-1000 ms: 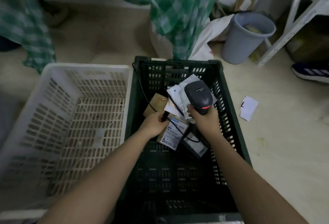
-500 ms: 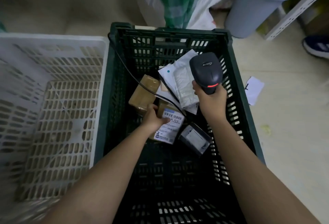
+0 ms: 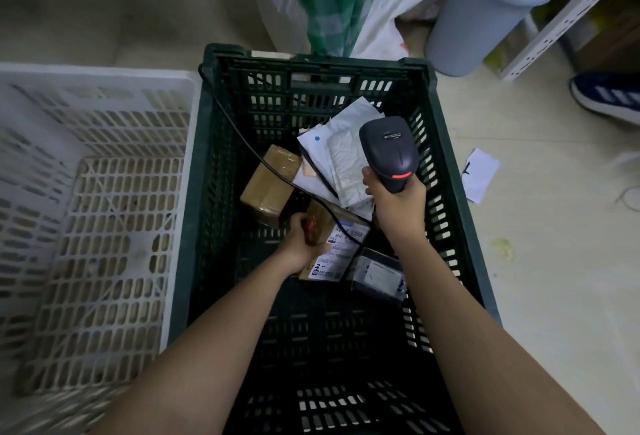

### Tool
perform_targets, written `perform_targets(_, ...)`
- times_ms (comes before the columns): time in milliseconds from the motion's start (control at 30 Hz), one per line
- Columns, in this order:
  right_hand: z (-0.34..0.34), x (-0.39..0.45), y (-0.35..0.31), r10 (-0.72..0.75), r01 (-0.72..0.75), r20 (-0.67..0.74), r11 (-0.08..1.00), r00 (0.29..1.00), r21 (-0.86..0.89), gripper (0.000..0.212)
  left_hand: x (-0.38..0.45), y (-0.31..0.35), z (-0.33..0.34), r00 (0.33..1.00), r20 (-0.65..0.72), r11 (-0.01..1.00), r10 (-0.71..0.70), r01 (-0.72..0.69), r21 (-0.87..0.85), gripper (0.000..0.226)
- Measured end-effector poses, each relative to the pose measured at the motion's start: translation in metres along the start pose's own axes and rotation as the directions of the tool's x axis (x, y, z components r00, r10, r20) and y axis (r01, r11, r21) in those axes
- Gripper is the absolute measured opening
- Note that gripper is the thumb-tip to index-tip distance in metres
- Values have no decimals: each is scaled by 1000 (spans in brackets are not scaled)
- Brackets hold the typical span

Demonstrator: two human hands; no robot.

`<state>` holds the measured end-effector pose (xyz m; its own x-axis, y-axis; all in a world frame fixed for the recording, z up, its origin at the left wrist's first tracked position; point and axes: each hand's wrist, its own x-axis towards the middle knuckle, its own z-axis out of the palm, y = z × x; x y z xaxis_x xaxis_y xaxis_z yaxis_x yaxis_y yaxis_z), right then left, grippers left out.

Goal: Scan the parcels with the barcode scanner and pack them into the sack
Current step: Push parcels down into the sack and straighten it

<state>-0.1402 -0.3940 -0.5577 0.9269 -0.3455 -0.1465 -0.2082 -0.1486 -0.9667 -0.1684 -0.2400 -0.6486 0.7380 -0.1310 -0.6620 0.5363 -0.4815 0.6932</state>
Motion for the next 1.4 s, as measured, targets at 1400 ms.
perform_targets(1400, 69, -191, -249, -258, 273, 397, 962, 881, 21, 24, -356, 39, -232, 798, -576, 946, 178, -300, -123, 56)
